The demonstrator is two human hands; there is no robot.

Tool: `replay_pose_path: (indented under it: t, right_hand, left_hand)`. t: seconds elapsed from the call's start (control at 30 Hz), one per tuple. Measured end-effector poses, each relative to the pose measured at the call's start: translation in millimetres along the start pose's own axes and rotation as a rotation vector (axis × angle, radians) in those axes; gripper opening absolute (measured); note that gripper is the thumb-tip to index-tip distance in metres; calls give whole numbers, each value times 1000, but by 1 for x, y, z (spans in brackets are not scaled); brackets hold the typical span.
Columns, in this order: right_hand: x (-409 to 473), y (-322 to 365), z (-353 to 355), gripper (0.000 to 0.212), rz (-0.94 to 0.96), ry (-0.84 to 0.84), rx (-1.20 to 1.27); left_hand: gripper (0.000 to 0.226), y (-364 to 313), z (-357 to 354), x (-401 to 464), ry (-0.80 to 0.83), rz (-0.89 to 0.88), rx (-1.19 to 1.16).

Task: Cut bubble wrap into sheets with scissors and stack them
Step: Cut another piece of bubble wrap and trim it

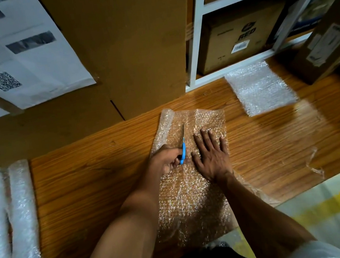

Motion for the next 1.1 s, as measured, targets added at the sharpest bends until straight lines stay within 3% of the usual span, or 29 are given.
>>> replay_pose_path:
  t: [0.3,0.53,0.63,1.1]
  right_hand:
    - [1,-2,-1,73,0,6,-2]
    - [3,-1,2,76,-37,13,-6]
    - [3,-2,1,77,-51,6,-1]
    - [4,-2,1,79,-60,25,-9]
  left_hand:
    - [41,-22,-6,8,110,30,83]
    - [8,-25,-7,15,14,-17,66]
    - [4,-20,-3,23,-12,-25,80]
    - [40,-43,-2,37,164,36,69]
Point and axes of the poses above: each hand's wrist, its own x-axis towards the middle knuckle, its own z-axis out of the back of the hand, y = z × x, the point moved 2 cm from there along x, towards the middle knuckle, and after that the axes turned 6 degrees about -x, right-handed, at the moved point
